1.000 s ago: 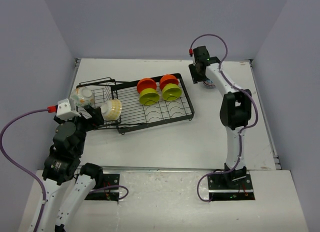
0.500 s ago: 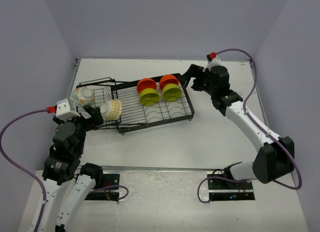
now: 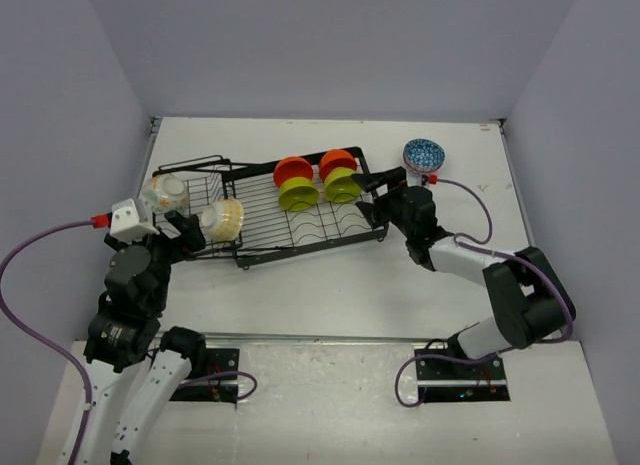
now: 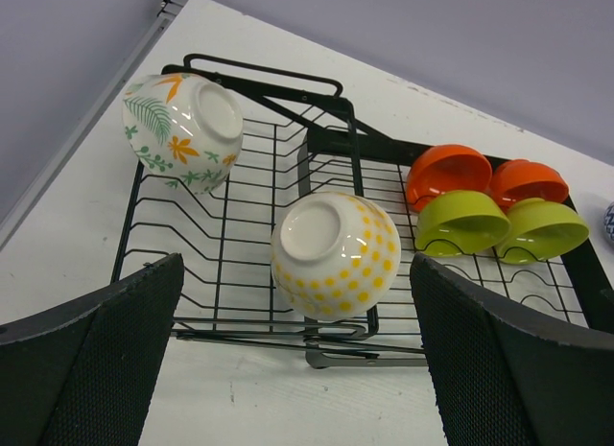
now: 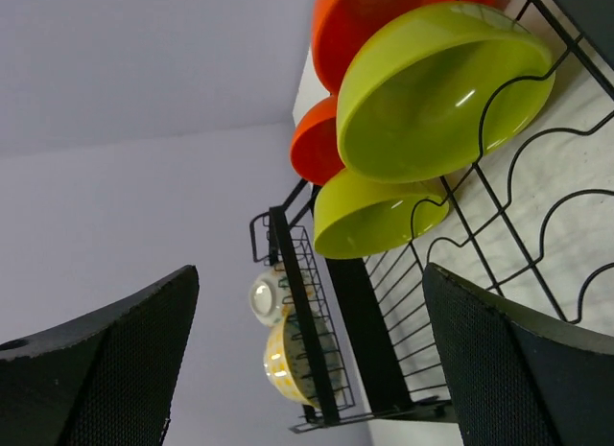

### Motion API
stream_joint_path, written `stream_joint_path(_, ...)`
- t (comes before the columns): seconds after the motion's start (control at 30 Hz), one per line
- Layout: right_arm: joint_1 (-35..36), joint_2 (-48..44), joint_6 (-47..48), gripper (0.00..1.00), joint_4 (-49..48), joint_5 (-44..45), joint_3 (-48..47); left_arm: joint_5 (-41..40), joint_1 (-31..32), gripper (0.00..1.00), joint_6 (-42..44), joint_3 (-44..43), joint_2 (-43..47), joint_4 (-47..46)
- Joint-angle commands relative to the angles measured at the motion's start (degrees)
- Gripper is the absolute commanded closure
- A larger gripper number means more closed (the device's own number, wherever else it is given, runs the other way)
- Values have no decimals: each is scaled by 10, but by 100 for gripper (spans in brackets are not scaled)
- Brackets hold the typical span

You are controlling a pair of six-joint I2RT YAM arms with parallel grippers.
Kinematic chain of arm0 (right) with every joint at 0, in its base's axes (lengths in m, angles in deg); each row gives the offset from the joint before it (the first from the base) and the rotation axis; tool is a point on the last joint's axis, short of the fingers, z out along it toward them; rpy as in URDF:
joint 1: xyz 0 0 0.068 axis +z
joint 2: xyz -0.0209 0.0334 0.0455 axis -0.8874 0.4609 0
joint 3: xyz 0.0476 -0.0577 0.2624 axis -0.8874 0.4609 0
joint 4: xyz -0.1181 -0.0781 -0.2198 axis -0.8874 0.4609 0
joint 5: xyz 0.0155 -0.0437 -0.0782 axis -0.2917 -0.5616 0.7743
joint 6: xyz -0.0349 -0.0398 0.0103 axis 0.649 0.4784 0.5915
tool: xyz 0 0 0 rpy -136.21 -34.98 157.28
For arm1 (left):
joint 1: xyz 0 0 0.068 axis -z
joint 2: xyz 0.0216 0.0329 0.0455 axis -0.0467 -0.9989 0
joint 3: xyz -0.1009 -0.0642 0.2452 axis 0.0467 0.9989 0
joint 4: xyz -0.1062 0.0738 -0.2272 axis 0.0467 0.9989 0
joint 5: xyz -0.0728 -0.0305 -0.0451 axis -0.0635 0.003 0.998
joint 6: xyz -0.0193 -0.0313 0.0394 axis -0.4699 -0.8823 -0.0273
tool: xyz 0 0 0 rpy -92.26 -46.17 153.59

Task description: Unload the bowls from the dish rack

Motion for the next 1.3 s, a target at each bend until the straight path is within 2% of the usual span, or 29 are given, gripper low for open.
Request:
stream_joint_path(0.0, 16, 15, -113, 1, -54, 91, -10, -9, -4, 0, -3, -2, -9, -10)
stream_joint_path(0.17, 21, 65, -130, 2, -59, 123, -39, -10, -4, 0, -3, -3, -6, -10)
stream_joint_path(0.23, 21, 78, -141, 6, -85, 131, -39, -9, -4, 0, -3, -3, -4, -10)
stream_joint_path(0.4, 20, 119, -139, 8, -65, 139, -80, -8, -4, 0, -2, -3, 7, -11)
stream_joint_path(0.57, 21, 170, -127, 16, -83, 129, -107, -10, -4, 0, -2, -3, 17, -10)
stream_joint_path(0.8, 21, 221, -122, 30, -122, 109, -138, -12, -4, 0, -2, -3, 28, -12)
stream_joint_path(0.87, 22, 232, -118, 37, -154, 105, -139, -8, -4, 0, -2, -2, 28, -12)
stream_joint_path(0.93, 22, 242, -118, 38, -157, 102, -143, -8, -4, 0, -1, -3, 27, -12)
stream_joint_path(0.97, 23, 244, -116, 43, -157, 103, -146, -8, -4, 0, -1, -3, 28, -12)
stream_joint_path(1.07, 25, 250, -111, 51, -165, 108, -145, -9, -4, 0, -1, -3, 32, -12)
stream_joint_path(1.1, 24, 254, -110, 58, -169, 106, -146, -9, -4, 0, -1, -2, 34, -13)
stream_joint_path(1.27, 29, 259, -104, 68, -168, 109, -146, -8, -4, 0, -1, -2, 28, -13)
